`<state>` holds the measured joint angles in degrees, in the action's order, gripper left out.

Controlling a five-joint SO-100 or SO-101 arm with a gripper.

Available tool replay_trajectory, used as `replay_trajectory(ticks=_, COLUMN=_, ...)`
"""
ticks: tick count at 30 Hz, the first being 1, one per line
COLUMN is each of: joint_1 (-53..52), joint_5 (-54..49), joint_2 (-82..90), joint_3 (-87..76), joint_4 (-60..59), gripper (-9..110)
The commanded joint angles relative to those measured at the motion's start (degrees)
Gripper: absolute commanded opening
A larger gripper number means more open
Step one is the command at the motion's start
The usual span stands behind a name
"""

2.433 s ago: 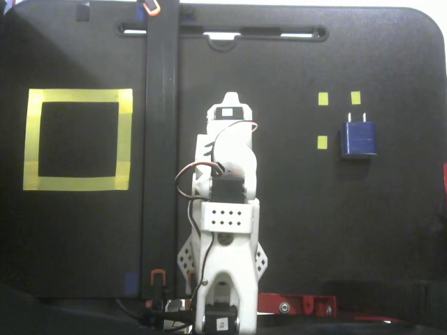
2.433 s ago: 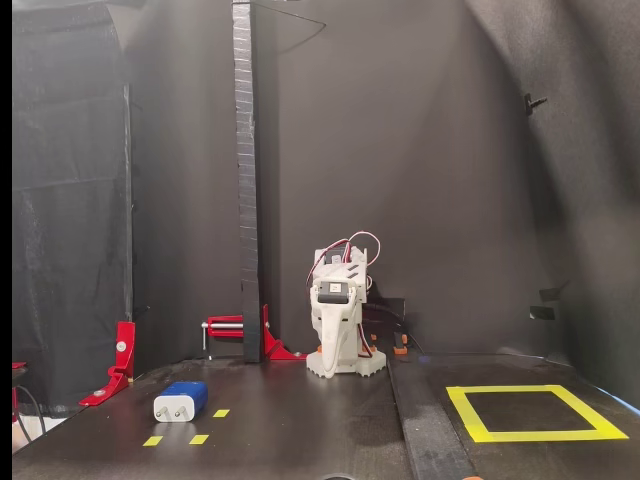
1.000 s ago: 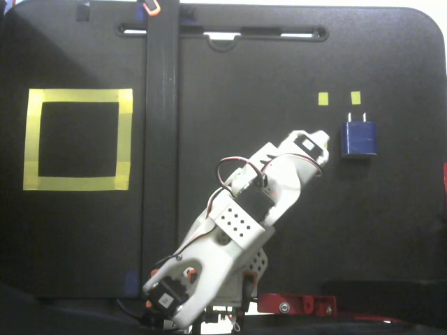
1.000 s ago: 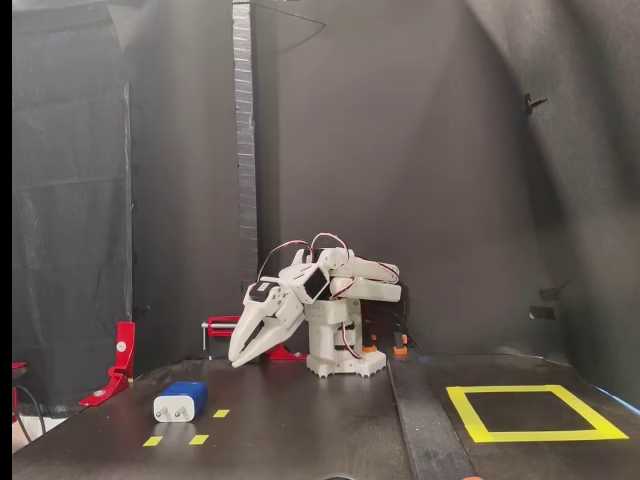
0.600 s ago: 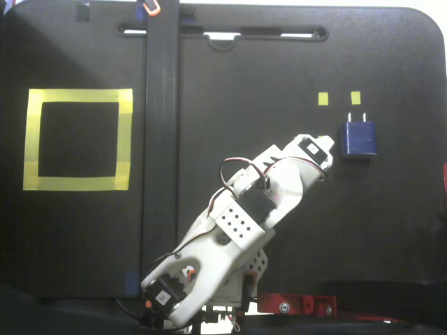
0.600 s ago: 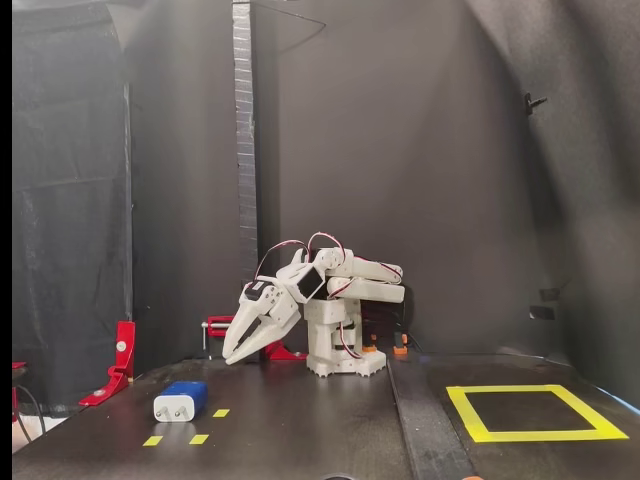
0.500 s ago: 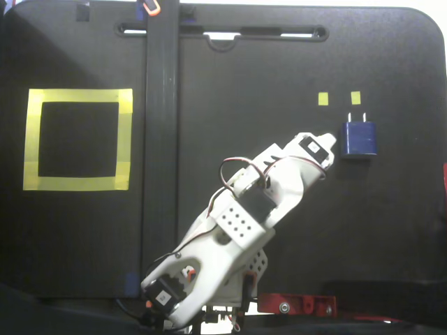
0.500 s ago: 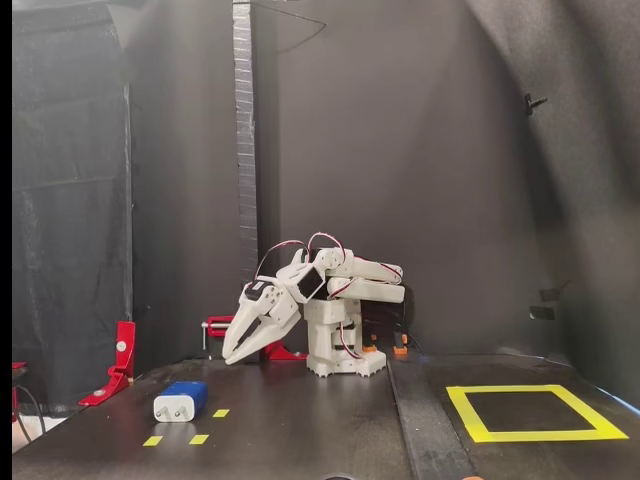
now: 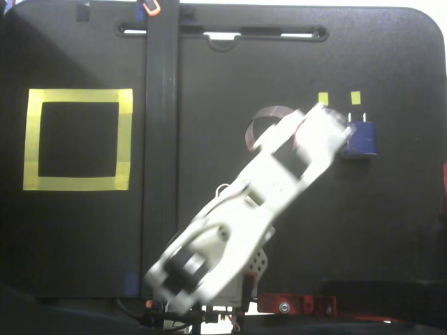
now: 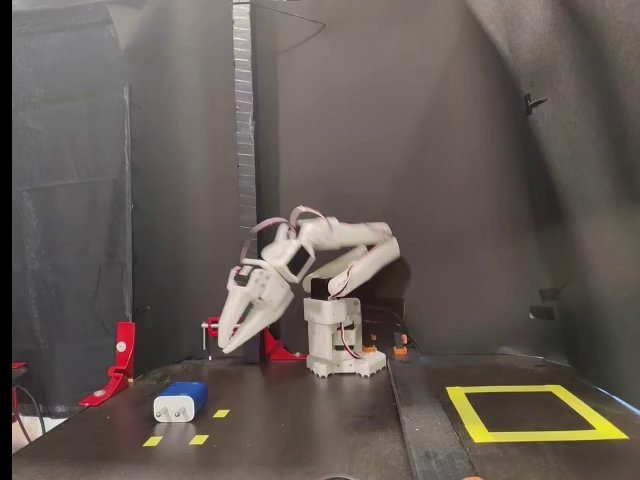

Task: Grasp the block and place it in the designated area.

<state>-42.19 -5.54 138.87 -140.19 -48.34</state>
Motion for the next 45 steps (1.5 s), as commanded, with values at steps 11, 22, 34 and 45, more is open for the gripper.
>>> replay_trajectory(ticks=11, joint_1=-2.2, joint_5=-6.5, joint_2=-28.56, joint_3=29.79, joint_4=-9.58, gripper=0)
replay_trajectory(ticks=22, joint_1=-5.27, joint_5=-13.62, joint_2=-36.12, joint_3=35.77, joint_4=-12.13, gripper=0)
replay_trajectory(ticks=34, joint_1=-6.33, joint_5=-14.94, joint_2=-39.64, joint_3=41.22, joint_4=-13.97, gripper=0)
replay_trajectory(ticks=45, joint_1=-7.21, joint_5=-35.42, joint_2=-39.81, joint_3=41.48, joint_4=-16.17, gripper=0)
